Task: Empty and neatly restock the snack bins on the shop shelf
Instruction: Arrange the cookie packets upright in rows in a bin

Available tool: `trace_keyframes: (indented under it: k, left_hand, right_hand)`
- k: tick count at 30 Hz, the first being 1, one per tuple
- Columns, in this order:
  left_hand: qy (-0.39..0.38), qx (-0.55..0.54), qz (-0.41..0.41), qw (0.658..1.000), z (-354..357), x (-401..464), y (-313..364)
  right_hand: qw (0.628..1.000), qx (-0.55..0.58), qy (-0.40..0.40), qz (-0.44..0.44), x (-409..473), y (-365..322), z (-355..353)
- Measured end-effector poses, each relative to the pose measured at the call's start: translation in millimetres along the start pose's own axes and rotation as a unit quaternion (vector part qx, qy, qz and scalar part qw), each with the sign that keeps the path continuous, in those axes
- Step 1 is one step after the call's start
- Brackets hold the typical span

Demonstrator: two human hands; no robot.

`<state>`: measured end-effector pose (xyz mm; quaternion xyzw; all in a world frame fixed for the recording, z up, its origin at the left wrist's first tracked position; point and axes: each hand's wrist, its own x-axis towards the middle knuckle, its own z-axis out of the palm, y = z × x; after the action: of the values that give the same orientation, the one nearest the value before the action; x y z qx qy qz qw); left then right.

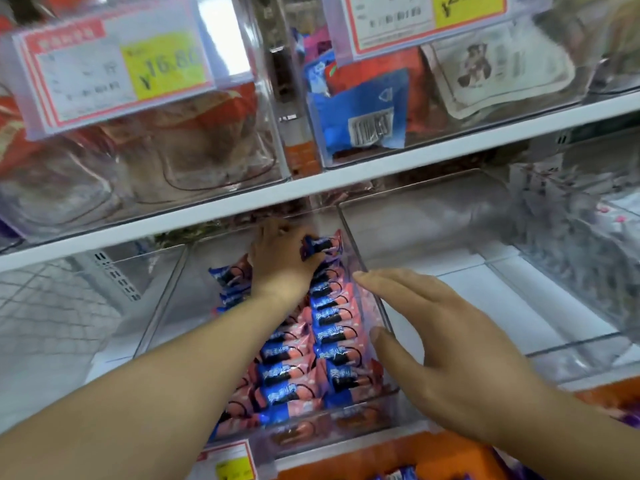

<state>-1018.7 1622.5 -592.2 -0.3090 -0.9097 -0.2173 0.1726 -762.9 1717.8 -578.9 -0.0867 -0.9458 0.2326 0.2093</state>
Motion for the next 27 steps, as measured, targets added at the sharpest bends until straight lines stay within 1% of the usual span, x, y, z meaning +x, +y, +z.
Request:
trace_keyframes:
  k: [3, 10, 15, 22, 27]
  left_hand:
    - [-0.011, 0.041, 0.004, 0.999, 2, -3, 4]
    - [-0.066, 0.079, 0.022, 0.994, -15, -2, 0]
    - [-0.07, 0.094, 0.012, 0.993, -22, 0, -1]
    - [-0.053, 0.034, 0.033, 0.997, -19, -5, -3]
    - [-0.04, -0.024, 0.055, 0.997, -26, -18, 0]
  right_hand:
    - [1.0, -0.018, 0.004, 0.003, -2, -1, 1]
    - [1.0, -0.015, -0.001, 0.001, -3, -4, -3]
    - [1.0, -0.028, -0.004, 0.001, -3, -7, -4]
    - [1.0, -0.023, 0.001, -0.007, -3, -7, -3]
    - [1.0, 0.0, -0.018, 0.003, -2, -6, -2]
